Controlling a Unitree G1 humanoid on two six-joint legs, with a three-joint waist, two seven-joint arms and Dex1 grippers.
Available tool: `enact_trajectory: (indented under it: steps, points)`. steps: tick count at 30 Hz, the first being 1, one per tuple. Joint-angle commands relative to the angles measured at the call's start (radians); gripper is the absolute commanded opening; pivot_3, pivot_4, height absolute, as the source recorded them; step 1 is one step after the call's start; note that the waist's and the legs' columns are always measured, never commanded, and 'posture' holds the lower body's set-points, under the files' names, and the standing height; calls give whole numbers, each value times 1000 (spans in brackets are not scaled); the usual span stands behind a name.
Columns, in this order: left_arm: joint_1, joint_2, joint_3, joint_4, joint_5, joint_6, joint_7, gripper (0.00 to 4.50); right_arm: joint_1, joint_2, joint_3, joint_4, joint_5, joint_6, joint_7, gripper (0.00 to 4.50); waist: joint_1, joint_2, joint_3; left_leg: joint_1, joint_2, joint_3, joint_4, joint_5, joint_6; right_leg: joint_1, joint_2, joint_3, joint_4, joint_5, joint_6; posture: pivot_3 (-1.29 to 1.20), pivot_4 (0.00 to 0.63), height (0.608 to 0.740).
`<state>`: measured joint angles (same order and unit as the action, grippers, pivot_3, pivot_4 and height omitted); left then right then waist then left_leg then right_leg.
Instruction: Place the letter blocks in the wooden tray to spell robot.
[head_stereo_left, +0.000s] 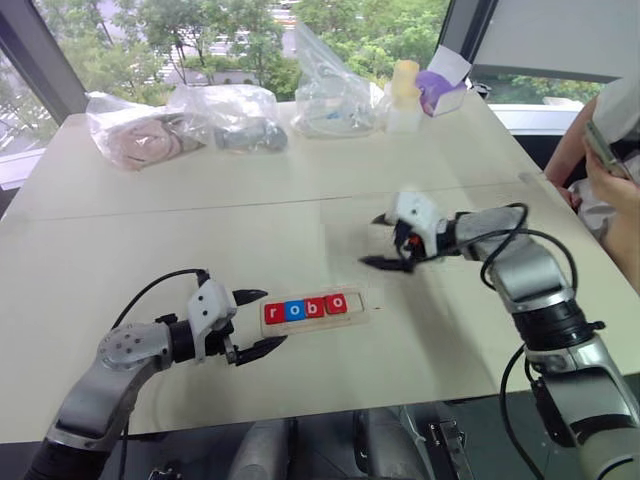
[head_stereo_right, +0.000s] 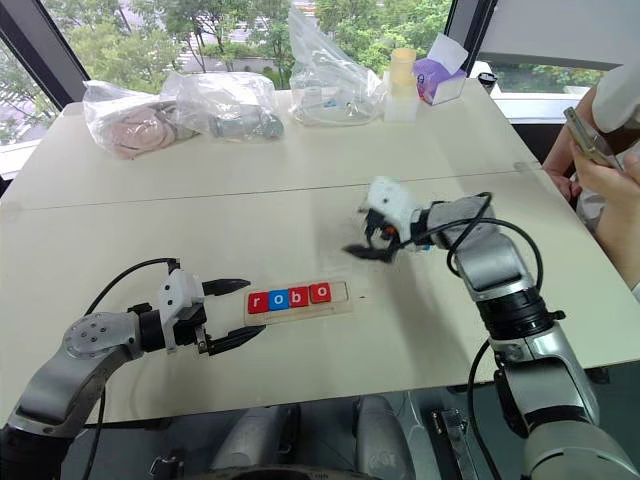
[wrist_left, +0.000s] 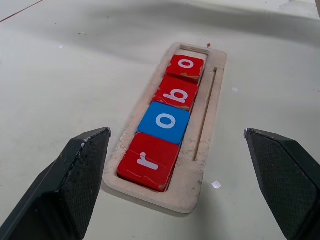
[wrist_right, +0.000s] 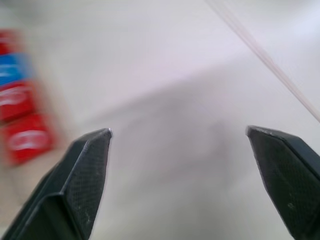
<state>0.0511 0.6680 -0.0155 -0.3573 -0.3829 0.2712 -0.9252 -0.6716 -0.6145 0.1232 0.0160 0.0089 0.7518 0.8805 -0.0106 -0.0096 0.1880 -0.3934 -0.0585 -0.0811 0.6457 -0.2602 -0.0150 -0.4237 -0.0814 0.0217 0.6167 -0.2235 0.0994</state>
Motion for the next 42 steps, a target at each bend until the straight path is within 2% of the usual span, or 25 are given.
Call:
enact_trajectory:
  steps: [1, 10, 17, 18, 19, 24, 30, 34, 42]
  points:
    - [-13, -4, -6, -13, -5, -18, -15, 4500, 29, 54, -137, -56, -38, 249, -229, 4439, 0, 0, 0, 0, 0, 0, 0, 0, 0, 0, 0, 0, 0, 0, 0, 0, 150, 740]
    - [-61, -22, -22, 21, 5, -20, -25, 4500, 28, 210, -285, -43, -14, 522, -486, 4439, -4, 1, 0, 0, 0, 1, 0, 0, 0, -1, 1, 1, 1, 1, 0, 0, 150, 740]
    - [-54, -26, -21, 18, 8, -26, -17, 4500, 43, 285, -343, -50, 27, 587, -563, 4439, -3, 1, -1, 0, 0, 1, 0, 0, 0, -1, 2, 1, 1, 1, 2, 0, 150, 740]
    - [-53, -27, -21, 16, 8, -26, -15, 4500, 39, 299, -360, -39, 33, 595, -577, 3922, -4, 0, -1, 0, 0, 1, 0, 0, 0, 0, 2, 1, 1, 1, 2, 0, 150, 740]
    - [-52, -27, -20, 14, 8, -26, -13, 4500, 37, 308, -370, -33, 37, 599, -587, 3634, -4, 0, -1, 0, 0, 1, 0, 0, 0, 0, 3, 1, 1, 1, 2, 0, 150, 740]
    - [-50, -23, -16, 14, 6, -30, -8, 4500, 62, 312, -335, -88, 55, 624, -596, 1145, -8, 0, -1, 1, 0, 1, 0, 0, 0, 0, 3, 0, 2, 1, 2, 0, 150, 740]
    - [-46, -23, -17, 14, 7, -35, -6, 4500, 146, 316, -256, -262, 88, 718, -591, 1154, -8, 0, -1, 1, 0, 0, -1, 0, 0, 0, 3, 0, 3, 1, 2, 0, 150, 740]
    - [-44, -26, -22, 14, 6, -37, -6, 4500, 222, 374, -231, -477, 138, 860, -594, 1154, -7, 0, -2, 1, 1, 0, -1, 0, 0, 0, 3, 0, 3, 1, 2, 0, 150, 740]
    - [-43, -31, -29, 12, 5, -34, -5, 4500, 313, 384, -218, -602, 229, 863, -631, 1154, -5, 0, -2, 1, 1, 0, 0, 0, 0, 0, 3, 0, 3, 0, 0, 0, 150, 740]
